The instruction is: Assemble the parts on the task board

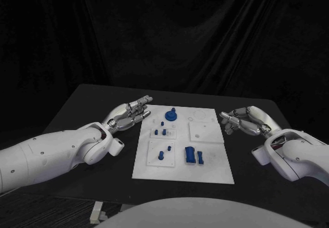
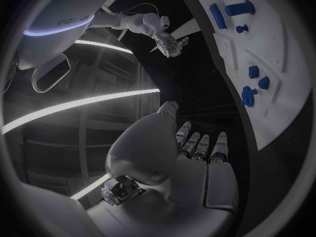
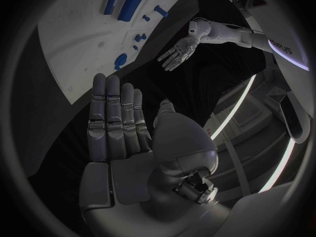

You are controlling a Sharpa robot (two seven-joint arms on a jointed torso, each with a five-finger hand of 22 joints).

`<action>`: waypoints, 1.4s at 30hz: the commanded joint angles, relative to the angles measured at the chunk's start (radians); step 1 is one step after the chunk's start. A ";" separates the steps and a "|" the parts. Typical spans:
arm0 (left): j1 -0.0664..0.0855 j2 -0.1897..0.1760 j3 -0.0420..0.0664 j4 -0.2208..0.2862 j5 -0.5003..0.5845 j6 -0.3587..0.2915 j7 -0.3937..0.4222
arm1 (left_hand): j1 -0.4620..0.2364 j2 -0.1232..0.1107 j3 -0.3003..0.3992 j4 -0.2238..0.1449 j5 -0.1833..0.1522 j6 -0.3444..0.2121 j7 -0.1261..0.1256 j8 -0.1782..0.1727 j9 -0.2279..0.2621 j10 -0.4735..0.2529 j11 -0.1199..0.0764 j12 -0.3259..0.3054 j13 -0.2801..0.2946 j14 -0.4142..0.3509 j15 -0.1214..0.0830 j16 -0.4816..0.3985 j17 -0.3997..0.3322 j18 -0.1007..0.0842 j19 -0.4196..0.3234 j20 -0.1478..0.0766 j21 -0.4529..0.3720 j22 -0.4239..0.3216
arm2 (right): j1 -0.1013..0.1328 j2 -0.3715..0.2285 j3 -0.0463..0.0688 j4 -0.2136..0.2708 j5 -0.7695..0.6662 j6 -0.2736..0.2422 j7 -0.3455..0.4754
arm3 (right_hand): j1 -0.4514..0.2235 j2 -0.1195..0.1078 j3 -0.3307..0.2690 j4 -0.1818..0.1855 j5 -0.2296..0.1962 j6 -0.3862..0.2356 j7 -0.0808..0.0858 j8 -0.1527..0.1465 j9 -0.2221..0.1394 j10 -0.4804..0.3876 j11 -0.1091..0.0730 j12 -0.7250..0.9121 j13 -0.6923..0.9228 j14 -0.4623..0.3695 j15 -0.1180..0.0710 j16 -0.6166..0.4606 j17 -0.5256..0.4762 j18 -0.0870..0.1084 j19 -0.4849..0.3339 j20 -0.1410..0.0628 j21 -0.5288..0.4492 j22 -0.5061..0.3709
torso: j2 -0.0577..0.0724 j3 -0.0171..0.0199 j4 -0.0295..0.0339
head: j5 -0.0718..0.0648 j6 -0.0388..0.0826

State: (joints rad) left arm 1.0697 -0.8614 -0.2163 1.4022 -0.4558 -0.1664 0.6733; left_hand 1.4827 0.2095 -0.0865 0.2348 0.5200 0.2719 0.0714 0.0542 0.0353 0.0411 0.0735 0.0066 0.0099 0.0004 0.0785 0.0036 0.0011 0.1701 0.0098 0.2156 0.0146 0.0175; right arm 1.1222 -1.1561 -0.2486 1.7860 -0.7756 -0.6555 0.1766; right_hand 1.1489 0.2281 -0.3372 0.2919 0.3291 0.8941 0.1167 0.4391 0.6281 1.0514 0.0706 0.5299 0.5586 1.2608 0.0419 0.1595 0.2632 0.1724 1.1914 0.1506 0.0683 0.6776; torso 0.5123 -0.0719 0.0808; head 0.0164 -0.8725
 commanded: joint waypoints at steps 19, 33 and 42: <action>-0.001 0.019 0.013 -0.005 0.027 -0.043 -0.008 | -0.609 -0.087 0.086 -0.095 -0.213 -0.110 -0.071 -0.054 -0.035 -0.041 -0.073 -0.007 -0.010 0.000 -0.078 -0.004 -0.001 -0.052 -0.010 -0.094 -0.015 -0.017 | -0.044 0.038 0.013 -0.044 0.123 -0.039 0.181 | -0.843 -0.146 0.239 -0.220 -0.249 -0.677 -0.117 -0.341 -0.519 -0.818 -0.071 -0.444 -0.559 -0.980 -0.042 -0.160 -0.263 -0.172 -0.924 -0.151 -0.068 -0.565 | -0.021 0.0119 -0.0095 | -0.005 0.018; -0.013 0.059 0.143 0.106 0.303 -0.403 -0.101 | -0.991 -0.209 0.086 -0.153 -0.347 -0.179 -0.071 -0.054 -0.035 -0.041 -0.073 -0.007 -0.010 0.000 -0.078 -0.004 -0.001 -0.090 -0.010 -0.142 -0.015 -0.017 | -0.060 0.226 0.144 -0.140 0.486 -0.081 0.271 | -1.149 -0.228 0.337 -0.292 -0.329 -0.894 -0.117 -0.439 -0.628 -1.051 -0.071 -0.530 -0.559 -1.261 -0.042 -0.160 -0.263 -0.172 -1.191 -0.151 -0.068 -0.678 | 0.015 0.0534 -0.0589 | -0.013 0.194; -0.019 0.079 0.208 0.161 0.439 -0.581 -0.148 | -1.143 -0.209 0.086 -0.235 -0.401 -0.272 -0.071 -0.054 -0.035 -0.041 -0.073 -0.007 -0.010 0.000 -0.078 -0.004 -0.001 -0.170 -0.010 -0.216 -0.015 -0.017 | -0.070 0.346 0.228 -0.201 0.717 -0.108 0.329 | -1.149 -0.228 0.337 -0.292 -0.329 -0.894 -0.117 -0.439 -0.628 -1.051 -0.071 -0.530 -0.559 -1.261 -0.042 -0.160 -0.263 -0.172 -1.191 -0.151 -0.068 -0.678 | 0.031 0.0708 -0.0795 | -0.016 0.268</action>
State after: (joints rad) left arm 1.0525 -0.7852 -0.0113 1.5552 -0.1177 -0.6216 0.5567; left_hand 0.4662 0.0234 -0.0009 0.0461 0.1633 0.0819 0.0008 0.0048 0.0012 0.0033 0.0069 0.0066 0.0012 0.0004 0.0105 0.0036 0.0016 0.0438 -0.0008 0.0297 0.0068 0.0016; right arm 1.0555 -0.8162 -0.0247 1.5925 -0.2037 -0.7278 0.4505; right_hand 0.0062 -0.0012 -0.0025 -0.0001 0.0035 0.0034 -0.0001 0.0036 0.0009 0.0035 0.0002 0.0036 0.0010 0.0054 0.0001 0.0036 0.0010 0.0072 0.0053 0.0001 0.0036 0.0009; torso 0.5363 -0.0088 0.0109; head 0.0002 -0.6181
